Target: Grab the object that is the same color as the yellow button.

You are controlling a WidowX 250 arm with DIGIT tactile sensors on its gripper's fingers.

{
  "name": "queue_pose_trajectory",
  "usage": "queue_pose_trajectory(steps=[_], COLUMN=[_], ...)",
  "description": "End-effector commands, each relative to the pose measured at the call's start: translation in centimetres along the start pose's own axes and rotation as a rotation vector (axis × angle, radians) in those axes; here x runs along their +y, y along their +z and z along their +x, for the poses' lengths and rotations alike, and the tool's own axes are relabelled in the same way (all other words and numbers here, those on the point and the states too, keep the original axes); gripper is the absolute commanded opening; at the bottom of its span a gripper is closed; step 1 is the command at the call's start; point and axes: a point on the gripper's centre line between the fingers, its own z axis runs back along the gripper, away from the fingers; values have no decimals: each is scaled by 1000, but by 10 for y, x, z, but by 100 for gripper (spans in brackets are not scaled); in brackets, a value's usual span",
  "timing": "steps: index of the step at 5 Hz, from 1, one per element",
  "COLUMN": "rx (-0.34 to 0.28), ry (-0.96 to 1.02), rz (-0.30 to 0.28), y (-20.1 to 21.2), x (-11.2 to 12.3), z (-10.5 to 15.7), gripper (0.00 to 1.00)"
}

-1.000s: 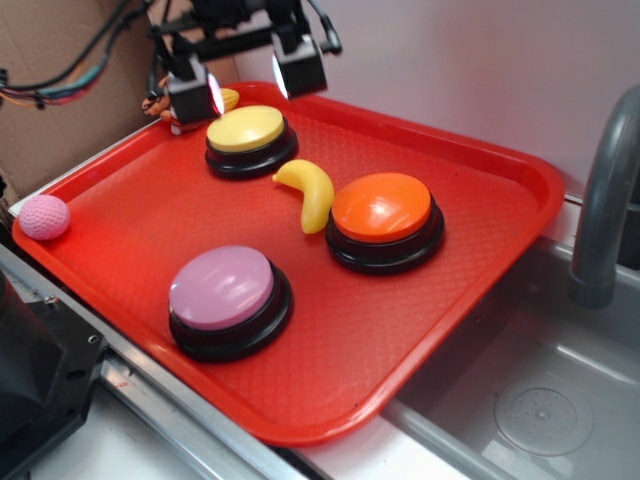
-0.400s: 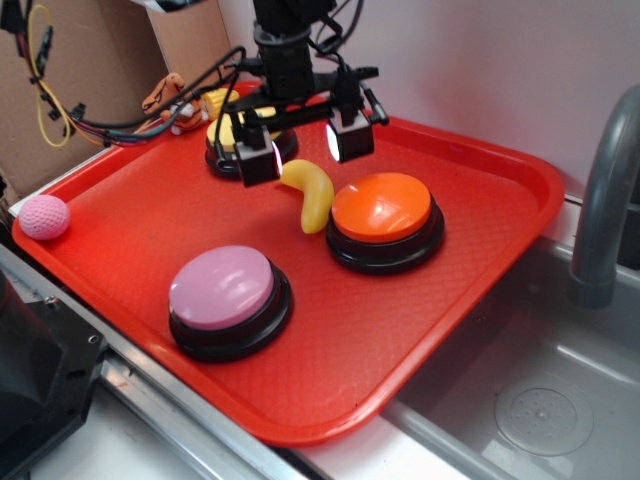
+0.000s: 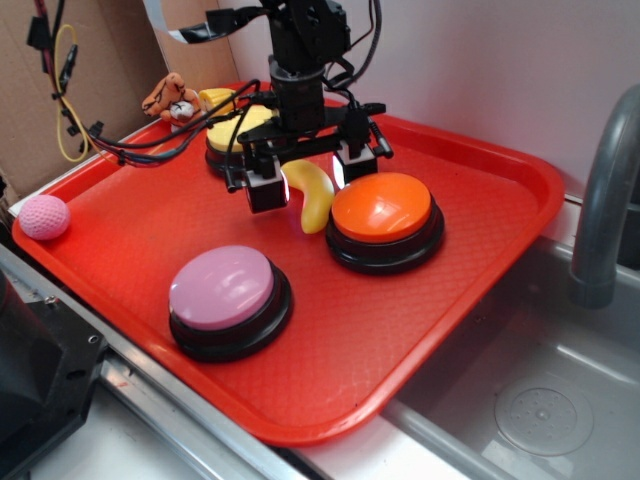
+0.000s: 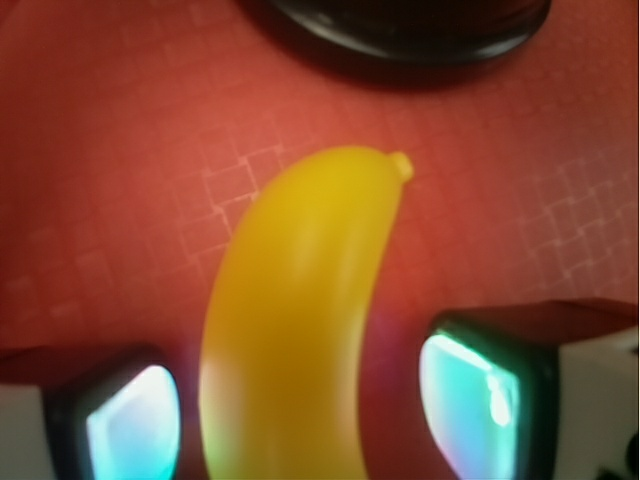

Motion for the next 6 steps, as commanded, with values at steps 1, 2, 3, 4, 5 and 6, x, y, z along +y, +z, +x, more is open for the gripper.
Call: queue_pose_trajectory(steps=[1,2,3,4,5,6], rx=[-27,-18,19,44,58,91], ry=[7,-63,-173,-326,-441,-616], rz=[-46,-73,-82,-101,-137,-173], y=[7,16,38,61,84,102], x=[-2,0,2,7,19,32], z=[9,12,15,20,24,25], gripper=[0,0,0,0,0,0])
